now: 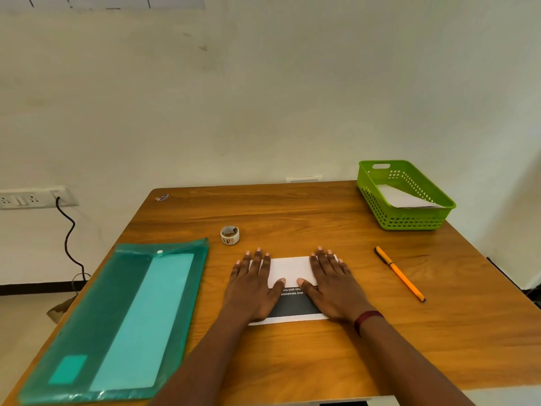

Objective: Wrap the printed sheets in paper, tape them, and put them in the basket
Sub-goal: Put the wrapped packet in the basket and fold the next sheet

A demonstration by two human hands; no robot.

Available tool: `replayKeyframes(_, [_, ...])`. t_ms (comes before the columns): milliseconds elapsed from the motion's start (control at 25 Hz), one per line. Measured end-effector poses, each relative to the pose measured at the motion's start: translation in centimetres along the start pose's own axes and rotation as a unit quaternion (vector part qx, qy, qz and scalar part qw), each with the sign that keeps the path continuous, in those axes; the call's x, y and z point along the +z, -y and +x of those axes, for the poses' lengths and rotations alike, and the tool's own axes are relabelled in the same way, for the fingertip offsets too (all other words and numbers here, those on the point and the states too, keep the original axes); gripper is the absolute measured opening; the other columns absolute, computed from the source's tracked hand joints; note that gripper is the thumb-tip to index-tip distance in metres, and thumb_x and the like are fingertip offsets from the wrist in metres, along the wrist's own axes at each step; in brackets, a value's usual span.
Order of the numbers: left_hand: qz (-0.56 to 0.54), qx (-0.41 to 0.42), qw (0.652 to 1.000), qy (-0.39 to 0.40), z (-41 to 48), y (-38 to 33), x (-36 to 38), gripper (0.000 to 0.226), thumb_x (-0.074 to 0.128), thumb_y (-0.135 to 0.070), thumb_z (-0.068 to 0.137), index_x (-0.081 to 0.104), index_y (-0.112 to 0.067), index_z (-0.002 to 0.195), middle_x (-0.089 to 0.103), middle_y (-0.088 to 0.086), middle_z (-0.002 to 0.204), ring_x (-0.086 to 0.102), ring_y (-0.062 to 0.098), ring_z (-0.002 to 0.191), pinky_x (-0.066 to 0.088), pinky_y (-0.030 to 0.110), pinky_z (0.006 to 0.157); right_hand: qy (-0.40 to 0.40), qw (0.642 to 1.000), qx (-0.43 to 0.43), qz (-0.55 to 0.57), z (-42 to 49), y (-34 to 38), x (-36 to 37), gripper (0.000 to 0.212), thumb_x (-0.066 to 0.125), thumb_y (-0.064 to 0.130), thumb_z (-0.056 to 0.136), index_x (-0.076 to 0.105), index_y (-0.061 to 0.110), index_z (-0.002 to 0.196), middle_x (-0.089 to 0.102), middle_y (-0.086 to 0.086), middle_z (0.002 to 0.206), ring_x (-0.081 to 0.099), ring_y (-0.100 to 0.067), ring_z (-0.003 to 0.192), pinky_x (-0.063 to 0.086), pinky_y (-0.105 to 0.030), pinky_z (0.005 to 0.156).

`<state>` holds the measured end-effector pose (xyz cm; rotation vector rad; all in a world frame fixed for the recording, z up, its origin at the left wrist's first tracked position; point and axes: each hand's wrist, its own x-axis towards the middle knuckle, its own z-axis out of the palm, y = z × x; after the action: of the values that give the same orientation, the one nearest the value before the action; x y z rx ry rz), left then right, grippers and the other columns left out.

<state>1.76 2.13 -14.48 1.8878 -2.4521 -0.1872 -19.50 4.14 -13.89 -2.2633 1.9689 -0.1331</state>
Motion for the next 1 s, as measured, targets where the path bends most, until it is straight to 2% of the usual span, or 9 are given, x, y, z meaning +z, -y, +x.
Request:
replayKeyframes(80, [-0.004,-0.010,1.000,0.003,-0.1,1.0,0.0,0.081,0.009,-0.069,0.094,-0.007,-0.021,0.156,-0.012,0.000,0.164,-0.013,0.019,0.150,-0.004,0.043,0.122,0.018,1.000,0.009,-0.007,0.0,-1.1,-0.5,0.087,-0.001,0.070,0.087,0.001,0.017,0.156,-0.008,-0.003,0.164,-0.008,-0.019,0.151,-0.002,-0.043,0.121])
replayKeyframes(160, [-0.015,-0.007,1.000,-0.001,-0.1,1.4,-0.1,0.085,0.006,-0.073,0.090,-0.005,-0.021,0.156,-0.010,-0.001,0.164,-0.011,0.018,0.150,-0.004,0.043,0.122,0.046,0.999,0.001,-0.023,0.4,-2.2,-1.4,0.067,0.014,0.055,0.101,0.006,0.018,0.156,-0.005,0.001,0.164,-0.004,-0.017,0.151,0.001,-0.050,0.120])
replayKeyframes(280, [-0.052,-0.001,0.999,0.012,0.0,1.6,-0.9,0.097,0.006,-0.081,0.079,0.003,-0.023,0.157,-0.003,-0.002,0.165,-0.005,0.017,0.151,-0.002,0.042,0.121,0.066,0.997,-0.022,-0.015,1.3,-3.7,-3.1,0.056,0.032,0.047,0.103,0.026,0.024,0.153,0.008,0.005,0.164,0.013,-0.015,0.150,0.015,-0.052,0.118])
replayKeyframes(400, [-0.073,-0.002,0.996,0.052,0.8,2.1,-2.5,0.093,0.034,-0.079,0.083,0.014,-0.025,0.156,0.006,-0.004,0.165,0.006,0.020,0.151,0.010,0.046,0.120,0.058,0.998,-0.038,-0.003,1.8,-4.5,-4.3,0.056,0.049,0.049,0.097,0.042,0.023,0.146,0.027,0.003,0.159,0.038,-0.019,0.138,0.036,-0.041,0.110])
replayKeyframes(480, [-0.073,-0.001,0.995,0.067,1.6,2.4,-3.4,0.091,0.052,-0.074,0.081,0.025,-0.026,0.153,0.018,-0.003,0.162,0.020,0.024,0.147,0.025,0.050,0.116,0.060,0.997,-0.041,0.010,2.1,-4.6,-4.7,0.058,0.056,0.046,0.095,0.044,0.019,0.145,0.033,0.001,0.154,0.045,-0.020,0.131,0.041,-0.034,0.106])
replayKeyframes(560, [-0.070,-0.004,0.995,0.076,2.5,2.5,-4.0,0.090,0.064,-0.072,0.075,0.035,-0.025,0.146,0.031,-0.002,0.154,0.033,0.024,0.138,0.037,0.049,0.108,0.076,0.996,-0.046,0.012,2.3,-4.5,-4.9,0.062,0.059,0.043,0.094,0.042,0.016,0.147,0.034,-0.002,0.151,0.047,-0.021,0.128,0.041,-0.029,0.104])
replayKeyframes(640, [-0.054,-0.009,0.995,0.089,3.4,2.3,-4.3,0.090,0.071,-0.068,0.071,0.039,-0.022,0.140,0.037,0.000,0.148,0.039,0.024,0.132,0.042,0.046,0.103,0.087,0.995,-0.044,0.024,2.6,-4.5,-5.1,0.064,0.061,0.042,0.093,0.040,0.015,0.147,0.034,-0.004,0.149,0.046,-0.022,0.127,0.041,-0.029,0.104])
replayKeyframes(800, [-0.035,-0.012,0.994,0.102,4.3,1.6,-4.7,0.092,0.079,-0.063,0.065,0.038,-0.018,0.134,0.040,0.006,0.141,0.041,0.028,0.127,0.044,0.047,0.102,0.107,0.993,-0.036,0.032,3.0,-4.0,-5.2,0.065,0.065,0.036,0.091,0.039,0.016,0.148,0.033,-0.008,0.146,0.042,-0.025,0.130,0.040,-0.033,0.108])
replayKeyframes(1000, [-0.041,-0.008,0.996,0.084,4.0,1.1,-4.7,0.096,0.082,-0.057,0.067,0.030,-0.016,0.136,0.040,0.010,0.142,0.043,0.031,0.126,0.046,0.046,0.100,0.102,0.993,-0.016,0.054,3.5,-3.4,-5.4,0.065,0.072,0.029,0.087,0.043,0.019,0.143,0.037,-0.009,0.143,0.042,-0.027,0.129,0.039,-0.036,0.108])
